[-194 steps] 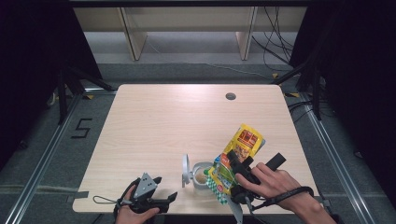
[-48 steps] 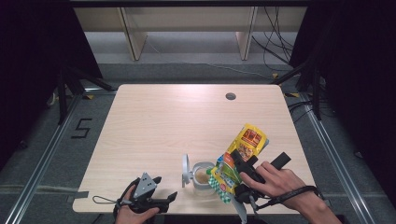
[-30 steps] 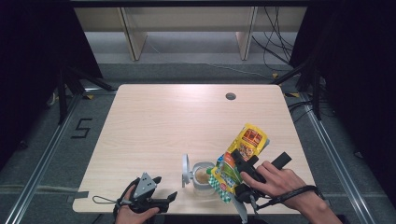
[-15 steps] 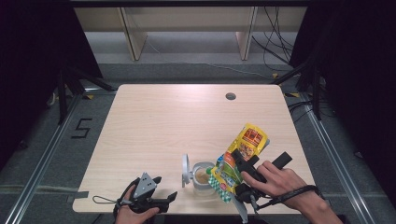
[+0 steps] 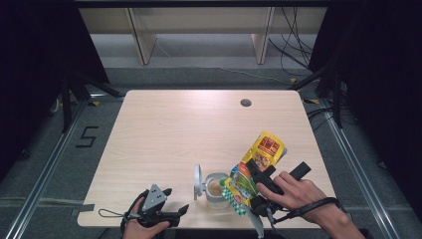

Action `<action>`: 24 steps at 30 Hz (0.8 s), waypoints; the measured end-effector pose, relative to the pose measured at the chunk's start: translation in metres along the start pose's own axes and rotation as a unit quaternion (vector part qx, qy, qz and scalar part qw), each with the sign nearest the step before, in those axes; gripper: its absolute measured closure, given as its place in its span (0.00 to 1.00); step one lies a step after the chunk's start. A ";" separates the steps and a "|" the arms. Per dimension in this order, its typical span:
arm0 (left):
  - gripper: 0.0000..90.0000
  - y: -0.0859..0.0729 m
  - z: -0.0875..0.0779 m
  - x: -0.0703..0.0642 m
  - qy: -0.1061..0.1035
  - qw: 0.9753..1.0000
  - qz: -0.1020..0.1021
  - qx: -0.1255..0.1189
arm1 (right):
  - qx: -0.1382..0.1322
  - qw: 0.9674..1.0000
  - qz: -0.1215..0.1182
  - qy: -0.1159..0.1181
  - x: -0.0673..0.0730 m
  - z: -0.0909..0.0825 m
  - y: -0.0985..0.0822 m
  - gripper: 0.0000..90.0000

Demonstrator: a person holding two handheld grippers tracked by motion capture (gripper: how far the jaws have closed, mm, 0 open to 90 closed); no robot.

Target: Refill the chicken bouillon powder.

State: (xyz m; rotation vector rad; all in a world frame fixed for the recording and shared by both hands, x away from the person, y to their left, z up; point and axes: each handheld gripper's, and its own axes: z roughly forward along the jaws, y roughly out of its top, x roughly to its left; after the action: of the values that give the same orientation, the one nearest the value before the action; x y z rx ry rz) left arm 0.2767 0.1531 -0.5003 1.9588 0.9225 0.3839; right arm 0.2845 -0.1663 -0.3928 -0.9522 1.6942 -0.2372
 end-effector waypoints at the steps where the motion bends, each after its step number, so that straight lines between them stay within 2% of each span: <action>1: 0.23 0.000 0.000 0.000 0.000 1.000 0.000 0.000 | 0.000 1.000 0.000 0.000 0.000 0.000 0.000 0.61; 7: 0.23 0.000 0.001 -0.001 -0.001 1.000 -0.005 -0.006 | 0.002 1.000 -0.004 0.000 0.000 0.000 0.000 0.61; 9: 0.23 0.000 0.000 0.000 0.000 1.000 0.001 -0.001 | 0.009 1.000 -0.022 0.009 -0.002 -0.001 -0.001 0.61; 10: 0.23 0.000 0.000 0.000 0.000 1.000 0.000 -0.001 | 0.003 1.000 -0.007 0.004 -0.001 -0.001 -0.001 0.61; 19: 0.23 0.000 0.000 -0.001 -0.001 1.000 -0.006 -0.007 | 0.004 1.000 -0.011 0.002 -0.001 -0.001 -0.001 0.61; 21: 0.23 0.000 0.000 -0.001 -0.002 1.000 -0.006 -0.007 | 0.009 1.000 -0.023 0.008 -0.003 -0.001 -0.001 0.61; 23: 0.23 0.000 0.000 -0.001 -0.002 1.000 -0.006 -0.007 | 0.006 1.000 -0.017 0.007 -0.002 -0.001 -0.001 0.62; 24: 0.23 0.000 0.000 -0.001 -0.001 1.000 -0.006 -0.007 | 0.003 1.000 -0.006 0.003 -0.001 -0.001 0.000 0.62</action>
State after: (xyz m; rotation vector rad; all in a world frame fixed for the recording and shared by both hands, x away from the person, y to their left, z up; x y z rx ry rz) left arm 0.2765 0.1522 -0.5003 1.9403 0.9263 0.3802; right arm 0.2841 -0.1664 -0.3919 -0.9599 1.6932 -0.2532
